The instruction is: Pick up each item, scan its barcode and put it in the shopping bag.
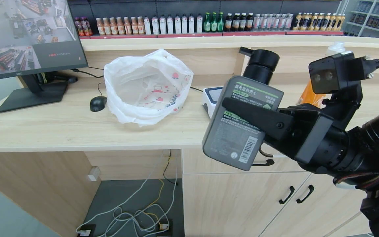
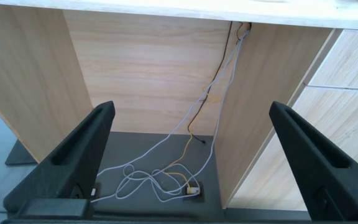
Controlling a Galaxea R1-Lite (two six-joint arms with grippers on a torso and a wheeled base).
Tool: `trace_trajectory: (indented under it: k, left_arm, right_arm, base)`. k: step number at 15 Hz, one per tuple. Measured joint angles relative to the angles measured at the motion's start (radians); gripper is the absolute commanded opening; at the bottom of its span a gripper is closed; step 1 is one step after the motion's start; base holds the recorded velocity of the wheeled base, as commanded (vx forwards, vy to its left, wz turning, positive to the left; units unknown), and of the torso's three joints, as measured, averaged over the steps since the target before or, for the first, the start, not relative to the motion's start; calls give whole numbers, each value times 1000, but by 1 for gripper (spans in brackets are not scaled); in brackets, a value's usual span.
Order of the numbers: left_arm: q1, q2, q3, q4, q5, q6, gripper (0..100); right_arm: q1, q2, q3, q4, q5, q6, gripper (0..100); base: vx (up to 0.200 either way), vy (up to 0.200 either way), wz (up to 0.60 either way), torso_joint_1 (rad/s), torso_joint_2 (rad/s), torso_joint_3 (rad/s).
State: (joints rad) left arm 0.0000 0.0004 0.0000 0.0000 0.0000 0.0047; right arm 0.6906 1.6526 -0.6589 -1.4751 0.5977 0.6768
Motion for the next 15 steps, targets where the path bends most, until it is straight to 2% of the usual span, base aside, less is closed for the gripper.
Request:
trace_trajectory:
  k: [6,10,15]
  left_arm:
    - [0,0,0,0,0,0,100]
    - [0,0,0,0,0,0,100]
    - [0,0,0,0,0,0,100]
  right_arm:
    - [6,66,-68,1,5,4,0]
    - [6,92,-131,1,6,53,0]
    - [1,70,-100,-2,-2,39,0]
  base:
    - [0,0,0,0,0,0]
    - [0,0,0,0,0,0]
    - [0,0,0,0,0,0]
